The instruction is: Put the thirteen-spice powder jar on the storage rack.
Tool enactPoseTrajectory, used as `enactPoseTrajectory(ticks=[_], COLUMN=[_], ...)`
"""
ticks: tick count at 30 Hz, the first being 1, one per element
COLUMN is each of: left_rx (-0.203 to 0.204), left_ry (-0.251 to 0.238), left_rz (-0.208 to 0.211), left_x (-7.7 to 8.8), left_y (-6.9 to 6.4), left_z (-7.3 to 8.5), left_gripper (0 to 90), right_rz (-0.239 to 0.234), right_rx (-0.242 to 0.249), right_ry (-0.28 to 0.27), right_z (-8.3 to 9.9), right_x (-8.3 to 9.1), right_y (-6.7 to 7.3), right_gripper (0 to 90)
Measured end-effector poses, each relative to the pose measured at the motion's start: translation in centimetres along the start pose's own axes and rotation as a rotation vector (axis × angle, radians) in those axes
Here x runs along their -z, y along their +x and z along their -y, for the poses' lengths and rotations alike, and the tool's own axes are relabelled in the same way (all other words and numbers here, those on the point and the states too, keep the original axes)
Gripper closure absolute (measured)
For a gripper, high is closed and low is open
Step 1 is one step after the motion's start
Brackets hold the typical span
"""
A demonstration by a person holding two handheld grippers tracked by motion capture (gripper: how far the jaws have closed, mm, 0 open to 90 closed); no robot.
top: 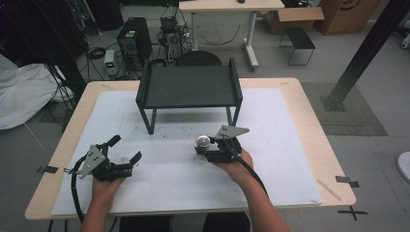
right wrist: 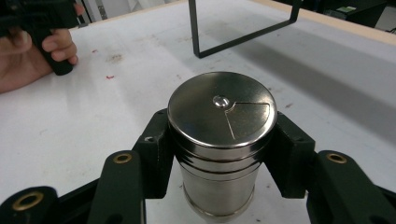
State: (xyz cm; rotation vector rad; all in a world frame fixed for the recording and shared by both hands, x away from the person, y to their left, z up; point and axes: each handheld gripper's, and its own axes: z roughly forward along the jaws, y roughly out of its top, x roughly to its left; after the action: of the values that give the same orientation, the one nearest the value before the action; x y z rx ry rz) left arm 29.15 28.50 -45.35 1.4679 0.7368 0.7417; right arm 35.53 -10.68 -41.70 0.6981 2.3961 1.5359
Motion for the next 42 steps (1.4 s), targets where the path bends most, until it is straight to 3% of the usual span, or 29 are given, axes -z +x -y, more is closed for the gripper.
enactPoseTrajectory(ticks=[13, 42], left_rx=[0.001, 0.002], left_ry=[-0.001, -0.001], left_rz=[-0.001, -0.001], left_x=[0.0, 0.0], left_y=[0.0, 0.0], left_z=[0.0, 0.0], left_gripper=[0.2, 0.2], right_rz=[0.001, 0.004], right_rx=[-0.007, 0.020], right_ry=[-0.020, -0.039], right_z=[-2.9, -9.0], right_x=[2.6, 4.9], right_y=[-0.6, -1.9], right_gripper=[48.7, 48.6])
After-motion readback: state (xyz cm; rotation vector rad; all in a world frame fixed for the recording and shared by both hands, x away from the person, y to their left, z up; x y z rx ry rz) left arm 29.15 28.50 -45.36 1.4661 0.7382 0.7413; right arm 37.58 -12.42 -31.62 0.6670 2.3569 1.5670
